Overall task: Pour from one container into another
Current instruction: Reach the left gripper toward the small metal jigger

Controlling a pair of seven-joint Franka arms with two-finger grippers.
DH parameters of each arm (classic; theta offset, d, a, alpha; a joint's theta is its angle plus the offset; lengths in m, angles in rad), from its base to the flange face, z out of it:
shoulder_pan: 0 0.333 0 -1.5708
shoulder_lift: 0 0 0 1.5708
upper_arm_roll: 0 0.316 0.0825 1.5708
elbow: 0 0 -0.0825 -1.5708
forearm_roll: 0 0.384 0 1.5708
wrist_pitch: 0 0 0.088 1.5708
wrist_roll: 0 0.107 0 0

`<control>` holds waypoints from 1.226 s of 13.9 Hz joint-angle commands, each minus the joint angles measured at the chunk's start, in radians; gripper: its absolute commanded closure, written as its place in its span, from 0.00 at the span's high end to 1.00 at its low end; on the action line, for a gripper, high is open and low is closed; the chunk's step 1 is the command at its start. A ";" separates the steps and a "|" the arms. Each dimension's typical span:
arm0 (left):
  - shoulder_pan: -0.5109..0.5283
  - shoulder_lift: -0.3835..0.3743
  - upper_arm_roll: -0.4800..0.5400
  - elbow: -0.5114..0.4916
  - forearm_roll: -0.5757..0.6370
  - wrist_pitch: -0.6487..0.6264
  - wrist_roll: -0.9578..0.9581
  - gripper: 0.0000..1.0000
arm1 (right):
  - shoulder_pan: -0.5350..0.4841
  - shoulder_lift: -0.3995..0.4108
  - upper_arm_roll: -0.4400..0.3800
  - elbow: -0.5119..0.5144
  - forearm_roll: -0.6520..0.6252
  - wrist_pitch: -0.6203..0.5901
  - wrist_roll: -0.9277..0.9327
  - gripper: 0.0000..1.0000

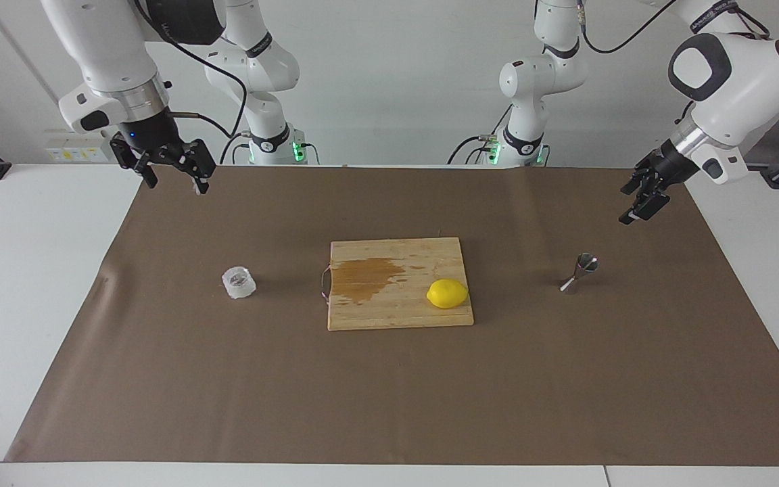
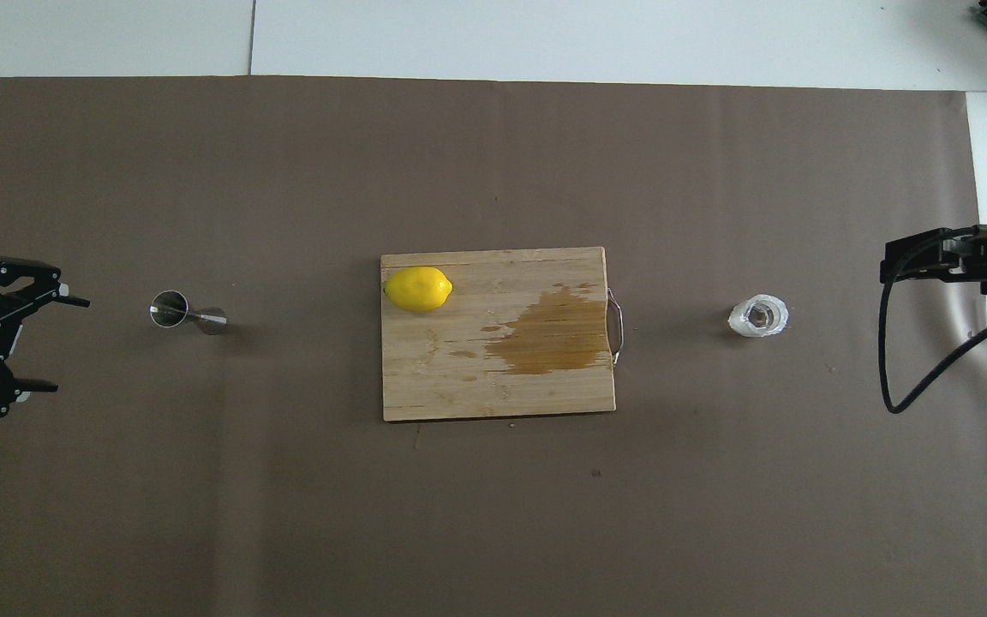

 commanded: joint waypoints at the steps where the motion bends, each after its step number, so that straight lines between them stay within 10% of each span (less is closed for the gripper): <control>1: 0.103 -0.043 -0.008 -0.112 -0.158 0.101 -0.152 1.00 | -0.012 -0.011 0.004 -0.009 0.022 -0.008 -0.006 1.00; 10: 0.123 -0.047 -0.011 -0.357 -0.675 0.437 -0.164 1.00 | -0.012 -0.011 0.004 -0.009 0.020 -0.008 -0.006 1.00; 17: 0.014 -0.059 -0.013 -0.483 -0.746 0.618 -0.203 1.00 | -0.012 -0.013 0.004 -0.009 0.020 -0.009 -0.006 1.00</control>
